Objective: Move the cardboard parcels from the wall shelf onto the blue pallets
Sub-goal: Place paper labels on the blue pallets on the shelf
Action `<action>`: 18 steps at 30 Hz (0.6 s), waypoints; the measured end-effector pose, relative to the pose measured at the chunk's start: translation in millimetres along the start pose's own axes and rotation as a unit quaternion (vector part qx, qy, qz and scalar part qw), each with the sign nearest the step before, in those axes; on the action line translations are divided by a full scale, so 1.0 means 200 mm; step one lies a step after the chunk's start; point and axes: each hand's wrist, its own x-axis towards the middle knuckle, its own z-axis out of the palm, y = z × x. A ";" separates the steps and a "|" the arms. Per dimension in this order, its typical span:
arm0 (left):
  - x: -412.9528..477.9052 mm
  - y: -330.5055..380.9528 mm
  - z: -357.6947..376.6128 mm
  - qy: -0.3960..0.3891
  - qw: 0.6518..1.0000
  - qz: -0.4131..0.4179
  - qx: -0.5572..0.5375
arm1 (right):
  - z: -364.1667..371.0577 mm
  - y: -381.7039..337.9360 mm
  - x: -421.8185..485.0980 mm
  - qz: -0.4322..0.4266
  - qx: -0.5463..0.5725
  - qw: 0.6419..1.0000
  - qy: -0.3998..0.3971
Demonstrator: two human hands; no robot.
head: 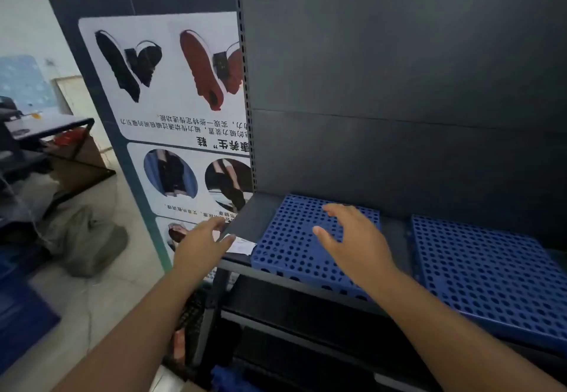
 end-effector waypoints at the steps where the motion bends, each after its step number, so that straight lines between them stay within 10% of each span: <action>1: 0.04 -0.05 0.04 -0.025 1.000 -0.014 0.003 | 0.05 -0.01 0.03 0.006 0.000 1.000 -0.012; 18: 0.53 -0.47 0.38 -0.139 0.980 -0.140 -0.013 | 0.38 0.11 0.22 0.052 -0.012 0.997 -0.052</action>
